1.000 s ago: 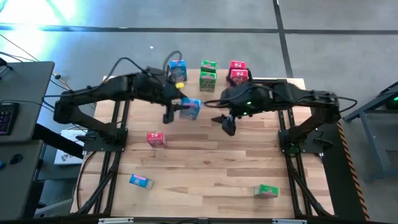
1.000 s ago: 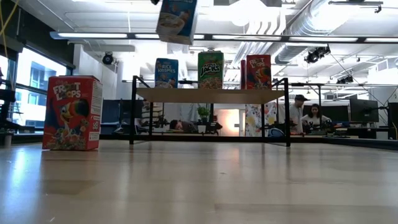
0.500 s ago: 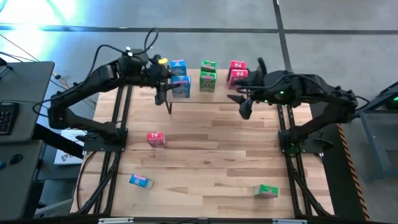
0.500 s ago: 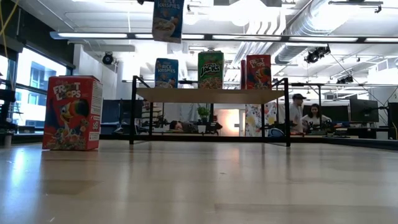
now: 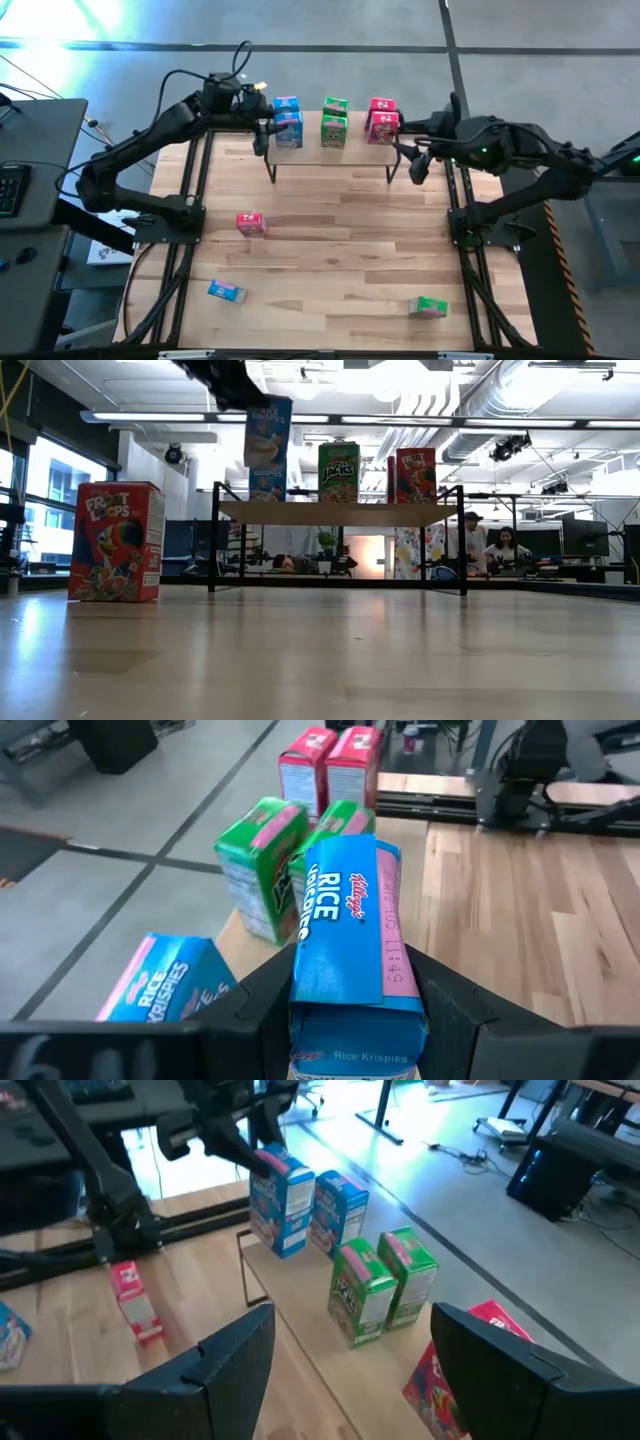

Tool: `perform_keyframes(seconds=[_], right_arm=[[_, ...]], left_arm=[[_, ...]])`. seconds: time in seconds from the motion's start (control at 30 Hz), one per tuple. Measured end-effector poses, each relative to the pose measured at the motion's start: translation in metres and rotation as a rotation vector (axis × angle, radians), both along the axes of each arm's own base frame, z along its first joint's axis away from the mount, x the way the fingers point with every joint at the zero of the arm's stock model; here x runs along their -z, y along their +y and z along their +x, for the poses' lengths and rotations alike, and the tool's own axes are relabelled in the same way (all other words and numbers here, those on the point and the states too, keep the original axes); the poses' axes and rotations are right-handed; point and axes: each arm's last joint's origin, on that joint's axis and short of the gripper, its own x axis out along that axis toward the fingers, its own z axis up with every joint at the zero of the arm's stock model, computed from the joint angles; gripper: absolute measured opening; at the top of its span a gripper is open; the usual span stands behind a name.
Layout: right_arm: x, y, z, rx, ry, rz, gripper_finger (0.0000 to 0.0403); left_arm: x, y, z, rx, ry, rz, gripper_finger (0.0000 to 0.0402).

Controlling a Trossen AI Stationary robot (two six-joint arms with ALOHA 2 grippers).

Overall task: Stack cereal on shelf
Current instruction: Put the top blue cereal box aligned with the other blue cereal box on the shelf

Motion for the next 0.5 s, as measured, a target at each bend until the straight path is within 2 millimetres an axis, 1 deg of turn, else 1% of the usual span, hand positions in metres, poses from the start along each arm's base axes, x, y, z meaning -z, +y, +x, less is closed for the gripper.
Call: perform_keyframes(seconds=[0.27,0.5], right_arm=[[0.034,-0.007,-0.015,0.002,-0.107,-0.002,0.0262],[0.067,-0.011,-0.025,0.030,-0.172,0.002,0.0261]], left_arm=[[0.017,0.012,-0.004,-0.040,0.001,-0.009,0.0145],[0.030,0.019,-0.005,-0.011,-0.019,-0.023,0.0145]])
